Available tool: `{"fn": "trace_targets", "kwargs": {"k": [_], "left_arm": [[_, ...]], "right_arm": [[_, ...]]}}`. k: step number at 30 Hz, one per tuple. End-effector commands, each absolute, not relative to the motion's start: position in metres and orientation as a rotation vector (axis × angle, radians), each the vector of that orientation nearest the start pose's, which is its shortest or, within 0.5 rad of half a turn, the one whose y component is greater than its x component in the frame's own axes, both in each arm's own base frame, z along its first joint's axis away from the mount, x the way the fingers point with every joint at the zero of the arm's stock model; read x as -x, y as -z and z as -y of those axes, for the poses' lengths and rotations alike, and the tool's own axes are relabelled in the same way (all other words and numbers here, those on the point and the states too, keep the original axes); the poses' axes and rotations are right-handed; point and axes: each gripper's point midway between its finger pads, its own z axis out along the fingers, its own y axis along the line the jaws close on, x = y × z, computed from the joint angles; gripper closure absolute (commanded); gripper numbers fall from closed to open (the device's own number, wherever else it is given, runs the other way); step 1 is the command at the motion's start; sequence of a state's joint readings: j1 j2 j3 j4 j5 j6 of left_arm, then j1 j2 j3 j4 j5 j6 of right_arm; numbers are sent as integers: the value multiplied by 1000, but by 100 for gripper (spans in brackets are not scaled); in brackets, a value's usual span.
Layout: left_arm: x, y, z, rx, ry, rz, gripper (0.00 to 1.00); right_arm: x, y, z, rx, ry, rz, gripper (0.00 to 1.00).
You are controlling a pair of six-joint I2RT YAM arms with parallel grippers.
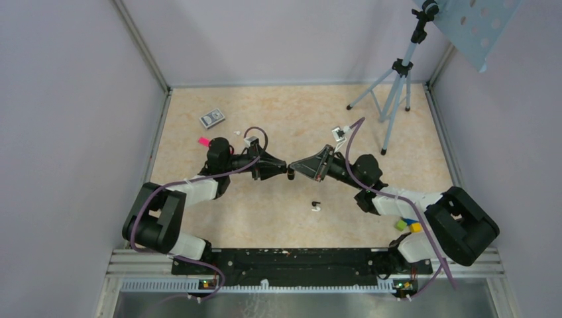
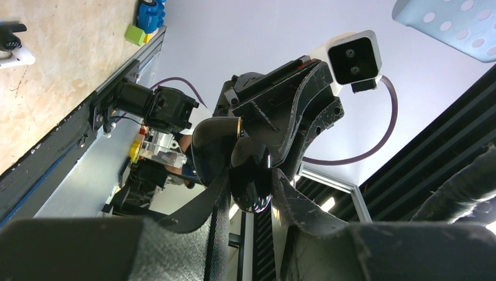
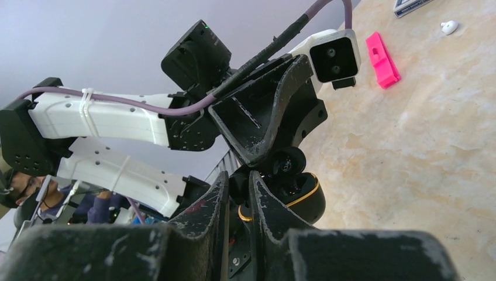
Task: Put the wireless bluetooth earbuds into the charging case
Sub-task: Insert the left earbud into the left side groove of the charging case.
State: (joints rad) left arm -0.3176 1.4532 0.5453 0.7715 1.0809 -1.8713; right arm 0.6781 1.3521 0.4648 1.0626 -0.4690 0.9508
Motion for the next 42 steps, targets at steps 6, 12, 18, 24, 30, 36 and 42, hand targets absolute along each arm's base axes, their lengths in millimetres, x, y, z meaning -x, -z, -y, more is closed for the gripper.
{"fn": "trace_targets", "kwargs": {"k": [6,12,18,24,30,36,42], "left_arm": [[-242,-232,262,598,2287,-2238,100],[-243,-232,262,600,2288,-2234,100],[-244,-233,262,590,2290,-2224,100],[-244,-235,262,571,2291,-2220,100],[-244,-239,263,554,2302,-2209,100],[-243,-240,262,554,2303,-2204,100],[-243,-237,262,563,2301,-2213,100]], "right_arm": [[-210,-219,-336,396,-1628,-1688,100],[-209,-207,-333,399,-1590,-1731,100],[-210,-196,-330,377,-1564,-1767,100],[-212,-187,-329,356,-1551,-1792,100],[-211,-179,-327,347,-1541,-1815,100],[-210,-172,-327,347,-1534,-1835,100],[-206,-172,-328,375,-1558,-1834,100]]}}
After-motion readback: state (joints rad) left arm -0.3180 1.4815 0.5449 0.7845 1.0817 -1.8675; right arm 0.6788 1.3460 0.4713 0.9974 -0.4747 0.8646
